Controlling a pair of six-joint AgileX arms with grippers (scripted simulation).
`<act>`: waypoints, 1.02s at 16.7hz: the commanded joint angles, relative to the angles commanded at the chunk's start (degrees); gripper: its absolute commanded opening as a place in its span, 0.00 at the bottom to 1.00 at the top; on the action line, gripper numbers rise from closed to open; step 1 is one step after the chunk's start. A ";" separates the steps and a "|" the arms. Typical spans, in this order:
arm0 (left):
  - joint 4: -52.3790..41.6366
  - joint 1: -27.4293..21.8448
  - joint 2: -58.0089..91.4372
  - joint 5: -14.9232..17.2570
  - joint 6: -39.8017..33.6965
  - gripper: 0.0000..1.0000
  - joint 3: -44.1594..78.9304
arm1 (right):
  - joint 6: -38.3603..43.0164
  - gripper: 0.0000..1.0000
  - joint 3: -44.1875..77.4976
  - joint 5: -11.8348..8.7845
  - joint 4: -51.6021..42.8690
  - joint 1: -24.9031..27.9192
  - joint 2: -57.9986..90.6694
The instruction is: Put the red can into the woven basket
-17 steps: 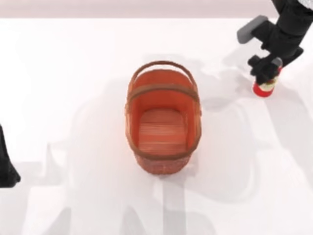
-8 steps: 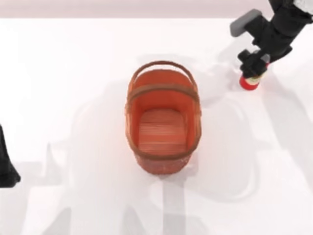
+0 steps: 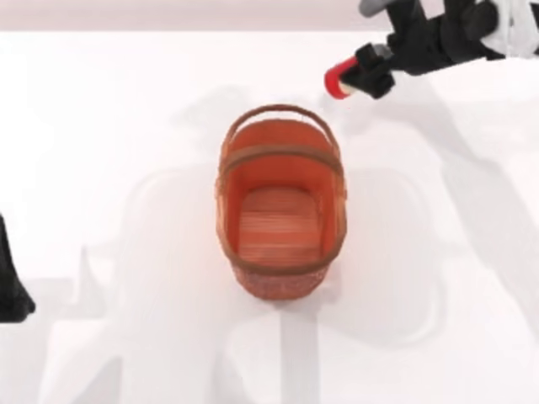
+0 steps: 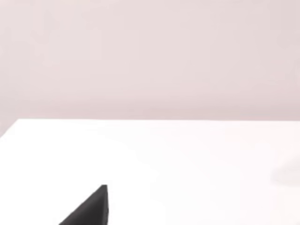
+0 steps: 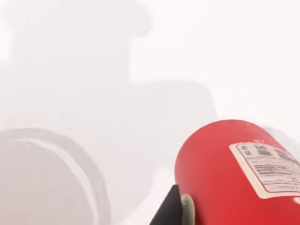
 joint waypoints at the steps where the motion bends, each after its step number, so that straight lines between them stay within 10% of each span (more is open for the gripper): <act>1: 0.00 0.00 0.00 0.00 0.00 1.00 0.00 | 1.95 0.00 -2.81 -3.14 6.00 0.50 -1.22; 10: 0.00 0.00 0.00 0.00 0.00 1.00 0.00 | 17.09 0.00 -25.63 -28.56 53.84 4.61 -13.14; 17: 0.00 0.00 0.00 0.00 0.00 1.00 0.00 | 20.49 0.00 -31.37 -35.32 65.12 5.73 -17.52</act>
